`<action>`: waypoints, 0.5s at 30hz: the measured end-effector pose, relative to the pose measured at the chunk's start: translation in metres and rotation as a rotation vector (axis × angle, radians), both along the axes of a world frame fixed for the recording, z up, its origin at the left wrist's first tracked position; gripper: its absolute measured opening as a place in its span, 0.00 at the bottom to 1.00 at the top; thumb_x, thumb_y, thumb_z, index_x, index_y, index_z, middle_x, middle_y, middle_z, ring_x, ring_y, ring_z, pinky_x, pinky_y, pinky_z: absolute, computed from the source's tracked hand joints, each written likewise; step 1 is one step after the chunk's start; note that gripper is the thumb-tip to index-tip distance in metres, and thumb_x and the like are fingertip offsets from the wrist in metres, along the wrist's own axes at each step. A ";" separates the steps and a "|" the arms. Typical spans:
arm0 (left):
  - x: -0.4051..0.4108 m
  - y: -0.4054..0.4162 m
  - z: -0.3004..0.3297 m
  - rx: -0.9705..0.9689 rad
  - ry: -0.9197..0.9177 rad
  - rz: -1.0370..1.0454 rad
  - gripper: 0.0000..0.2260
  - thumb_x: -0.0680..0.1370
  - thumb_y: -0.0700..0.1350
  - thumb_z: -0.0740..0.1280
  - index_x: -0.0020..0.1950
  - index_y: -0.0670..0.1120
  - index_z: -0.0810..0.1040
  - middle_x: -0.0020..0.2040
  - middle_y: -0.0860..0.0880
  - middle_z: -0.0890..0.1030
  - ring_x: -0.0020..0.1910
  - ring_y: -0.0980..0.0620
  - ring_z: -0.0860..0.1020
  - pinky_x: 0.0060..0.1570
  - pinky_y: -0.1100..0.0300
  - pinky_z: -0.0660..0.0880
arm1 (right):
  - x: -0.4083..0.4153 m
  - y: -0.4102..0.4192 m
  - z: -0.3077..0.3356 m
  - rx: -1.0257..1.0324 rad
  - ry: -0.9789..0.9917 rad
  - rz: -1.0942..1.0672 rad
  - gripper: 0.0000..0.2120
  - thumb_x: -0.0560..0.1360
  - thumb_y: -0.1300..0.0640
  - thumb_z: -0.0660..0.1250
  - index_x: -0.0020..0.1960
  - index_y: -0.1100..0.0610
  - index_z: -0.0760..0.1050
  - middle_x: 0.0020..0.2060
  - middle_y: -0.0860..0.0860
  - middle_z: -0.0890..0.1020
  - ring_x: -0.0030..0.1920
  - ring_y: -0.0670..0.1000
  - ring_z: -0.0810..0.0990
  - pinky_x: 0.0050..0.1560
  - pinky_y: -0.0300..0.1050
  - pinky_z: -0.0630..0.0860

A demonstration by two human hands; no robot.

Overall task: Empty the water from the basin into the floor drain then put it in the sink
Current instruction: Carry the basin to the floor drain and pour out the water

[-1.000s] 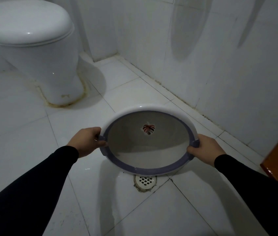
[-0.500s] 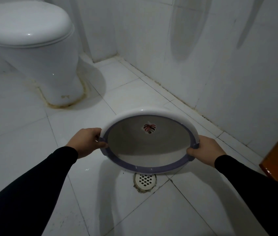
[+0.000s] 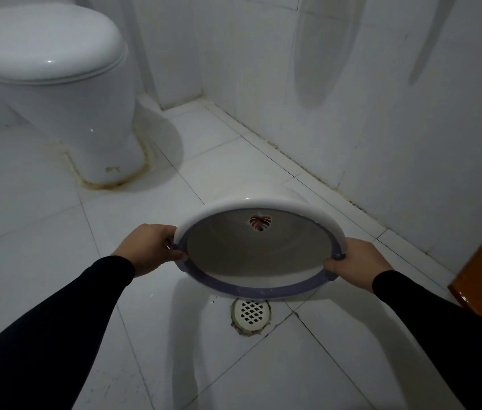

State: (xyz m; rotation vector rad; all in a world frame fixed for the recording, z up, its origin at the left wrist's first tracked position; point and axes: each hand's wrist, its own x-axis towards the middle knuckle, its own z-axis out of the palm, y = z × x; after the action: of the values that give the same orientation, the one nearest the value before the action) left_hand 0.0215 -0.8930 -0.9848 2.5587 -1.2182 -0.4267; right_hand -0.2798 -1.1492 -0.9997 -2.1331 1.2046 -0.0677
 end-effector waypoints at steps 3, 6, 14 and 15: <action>0.000 0.001 0.000 0.005 -0.016 -0.015 0.09 0.69 0.53 0.76 0.46 0.53 0.83 0.39 0.58 0.82 0.41 0.53 0.78 0.39 0.59 0.74 | 0.000 0.001 0.001 -0.015 0.007 -0.006 0.06 0.63 0.55 0.71 0.34 0.53 0.73 0.31 0.49 0.80 0.31 0.47 0.77 0.26 0.38 0.68; 0.000 0.001 0.000 0.019 -0.035 -0.025 0.09 0.69 0.53 0.75 0.47 0.54 0.83 0.41 0.57 0.83 0.43 0.52 0.79 0.44 0.55 0.76 | 0.001 0.001 0.001 -0.014 0.019 -0.008 0.06 0.63 0.55 0.70 0.34 0.54 0.74 0.31 0.49 0.80 0.31 0.48 0.77 0.26 0.39 0.69; 0.003 0.001 -0.005 0.028 -0.065 -0.041 0.07 0.68 0.54 0.75 0.42 0.58 0.80 0.35 0.61 0.78 0.41 0.53 0.77 0.41 0.58 0.74 | 0.001 0.002 0.001 -0.026 0.034 -0.006 0.06 0.62 0.54 0.71 0.34 0.55 0.75 0.32 0.50 0.80 0.32 0.48 0.78 0.28 0.40 0.71; 0.003 0.001 -0.006 0.027 -0.074 -0.043 0.07 0.68 0.54 0.75 0.42 0.58 0.80 0.35 0.62 0.77 0.40 0.54 0.76 0.40 0.58 0.73 | 0.002 0.002 0.001 -0.026 0.035 -0.005 0.06 0.62 0.54 0.71 0.34 0.55 0.75 0.32 0.49 0.80 0.32 0.47 0.78 0.27 0.40 0.71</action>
State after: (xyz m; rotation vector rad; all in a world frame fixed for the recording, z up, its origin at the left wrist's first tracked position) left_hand 0.0242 -0.8917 -0.9905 2.5959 -1.3036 -0.3631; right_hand -0.2781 -1.1477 -0.9983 -2.1617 1.2357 -0.0492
